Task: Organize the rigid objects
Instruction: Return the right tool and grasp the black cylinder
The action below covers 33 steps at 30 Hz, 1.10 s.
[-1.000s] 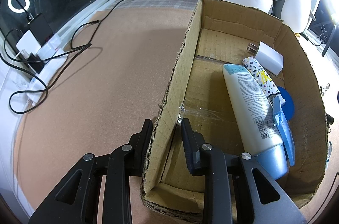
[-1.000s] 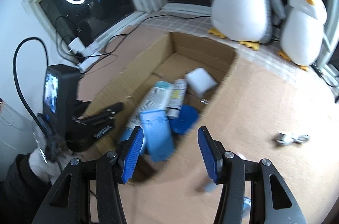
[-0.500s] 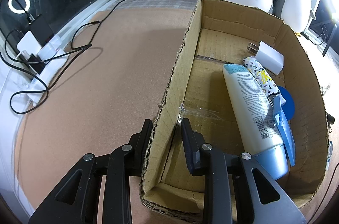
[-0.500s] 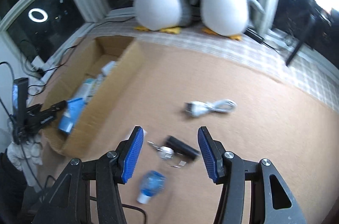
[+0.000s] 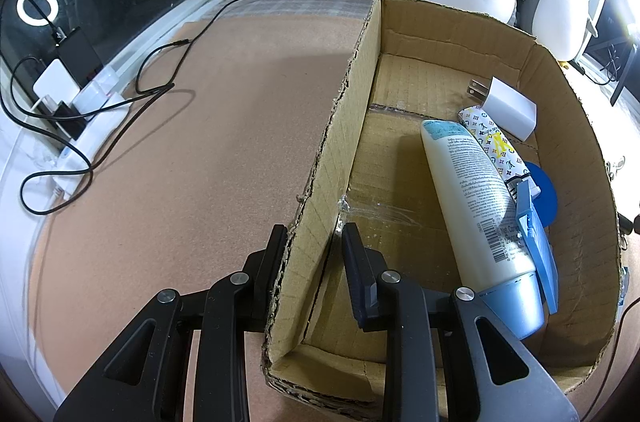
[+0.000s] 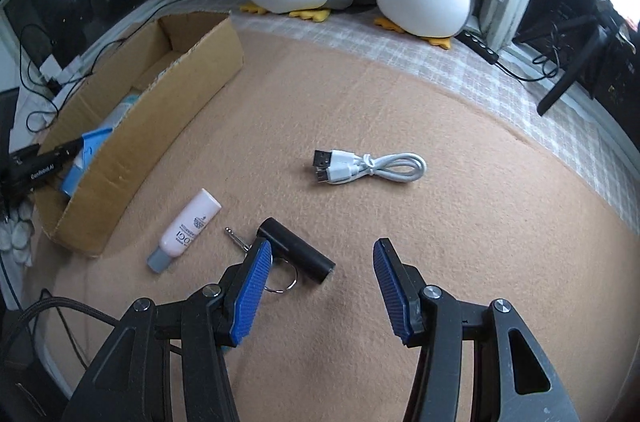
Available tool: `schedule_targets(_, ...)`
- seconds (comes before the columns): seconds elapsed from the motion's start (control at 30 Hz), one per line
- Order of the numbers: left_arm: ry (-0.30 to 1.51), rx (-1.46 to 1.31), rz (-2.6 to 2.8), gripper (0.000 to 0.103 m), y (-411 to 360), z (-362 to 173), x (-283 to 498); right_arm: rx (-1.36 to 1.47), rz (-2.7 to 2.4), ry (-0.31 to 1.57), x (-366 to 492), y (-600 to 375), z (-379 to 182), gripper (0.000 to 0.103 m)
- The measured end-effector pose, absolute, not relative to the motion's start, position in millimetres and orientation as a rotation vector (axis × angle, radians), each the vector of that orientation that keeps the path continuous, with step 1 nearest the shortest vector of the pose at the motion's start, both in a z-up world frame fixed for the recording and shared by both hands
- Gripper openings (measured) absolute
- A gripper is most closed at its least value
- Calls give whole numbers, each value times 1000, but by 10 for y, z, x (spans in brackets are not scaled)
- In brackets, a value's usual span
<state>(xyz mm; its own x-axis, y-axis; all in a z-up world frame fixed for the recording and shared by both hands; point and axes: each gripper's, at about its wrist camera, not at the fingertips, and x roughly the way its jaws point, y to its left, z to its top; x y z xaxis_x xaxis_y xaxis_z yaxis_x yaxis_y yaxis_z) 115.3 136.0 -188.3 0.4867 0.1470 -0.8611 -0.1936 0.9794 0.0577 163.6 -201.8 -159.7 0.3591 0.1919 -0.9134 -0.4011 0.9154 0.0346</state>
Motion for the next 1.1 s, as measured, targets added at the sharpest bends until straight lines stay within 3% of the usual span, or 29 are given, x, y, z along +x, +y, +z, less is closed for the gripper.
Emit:
schedule_targets(0.37,1042,-50,207,26,1366,-1883,1148,-279,408,1173,1679,-1840,-1736,47)
schedule_targets(1.1,1041,-49,209,26,1352,-1884,1149,-264,397,1223,1846,-1832,-1868,15)
